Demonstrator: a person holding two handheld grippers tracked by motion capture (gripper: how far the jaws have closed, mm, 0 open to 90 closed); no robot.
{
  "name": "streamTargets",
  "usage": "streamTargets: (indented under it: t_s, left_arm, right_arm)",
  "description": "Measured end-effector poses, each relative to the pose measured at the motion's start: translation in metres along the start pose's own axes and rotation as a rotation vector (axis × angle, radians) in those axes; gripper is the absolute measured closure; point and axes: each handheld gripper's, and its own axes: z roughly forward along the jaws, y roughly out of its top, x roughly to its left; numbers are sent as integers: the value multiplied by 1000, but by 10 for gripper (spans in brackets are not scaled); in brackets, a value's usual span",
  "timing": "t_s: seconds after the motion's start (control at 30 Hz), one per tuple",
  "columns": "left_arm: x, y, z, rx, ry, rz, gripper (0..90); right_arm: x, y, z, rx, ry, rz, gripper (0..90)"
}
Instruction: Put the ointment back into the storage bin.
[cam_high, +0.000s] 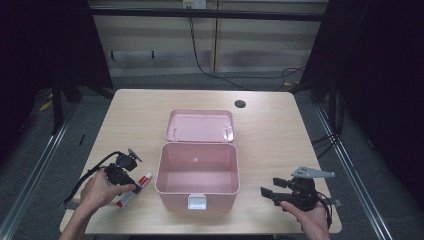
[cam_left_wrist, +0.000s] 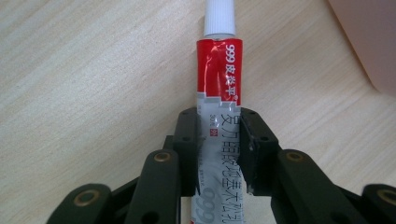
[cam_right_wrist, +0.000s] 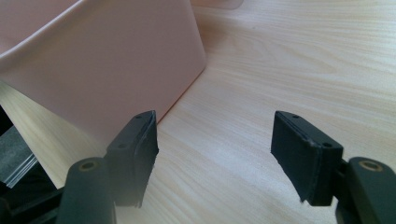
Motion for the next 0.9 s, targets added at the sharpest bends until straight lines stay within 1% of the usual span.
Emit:
streamTargets:
  t_s: [0.07, 0.17, 0.2, 0.23, 0.3, 0.43, 0.47, 0.5, 0.53, 0.57, 0.63, 0.67, 0.7, 0.77, 0.8, 0.83, 0.87, 0.9]
  left_arm:
    - [0, 0, 0, 8, 0, -15, 708]
    - [1, 0, -1, 6, -4, -19, 709]
    - [2, -1, -4, 1, -28, -7, 708]
    - [2, -1, -5, -4, -31, -8, 708]
    - [3, -2, -8, -8, -49, 2, 708]
    - [4, -4, -12, -12, -59, 14, 708]
    - [5, -5, -14, -17, -59, 20, 708]
    - [5, -6, -16, -25, -63, 17, 708]
    - [6, -7, -18, -32, -57, 23, 708]
    - [7, -7, -20, -39, -66, 16, 709]
    - [7, -8, -21, -36, -60, -5, 708]
    - [8, -8, -21, -37, -65, -8, 709]
    - [8, -8, -22, -34, -69, -6, 709]
    - [8, -9, -23, -38, -97, 13, 708]
    - [6, -9, -23, -36, -100, 19, 709]
    - [6, -9, -24, -24, -90, 45, 708]
    - [6, -9, -24, -24, -90, 45, 708]
    - [5, -9, -25, -21, -86, 54, 708]
  right_arm:
    - [0, 0, 0, 0, 1, 0, 319]
    - [0, 0, 0, -1, 1, -3, 319]
    - [0, 0, 0, 0, 1, 1, 319]
    - [0, 0, 0, 0, 1, 1, 319]
    - [0, 0, 0, -2, 1, 0, 319]
    - [0, 0, 0, -2, 1, 0, 316]
    - [0, 0, 0, -4, 2, -6, 313]
    - [0, 0, 0, -2, 2, -1, 311]
    - [0, 0, 0, -3, 2, -1, 310]
    - [0, 0, 0, -2, 2, 0, 307]
    - [0, 0, 0, -3, 3, -4, 302]
    - [0, 0, 0, -3, 4, -4, 299]
    - [0, 1, 0, -2, 5, -4, 298]
    - [0, 1, 0, -2, 5, -3, 297]
    - [0, 0, 0, -3, 4, -3, 296]
    - [0, 0, 0, -1, 4, 1, 296]
    - [0, 0, 0, -1, 3, 1, 296]
    - [0, 0, 0, -1, 3, 1, 296]
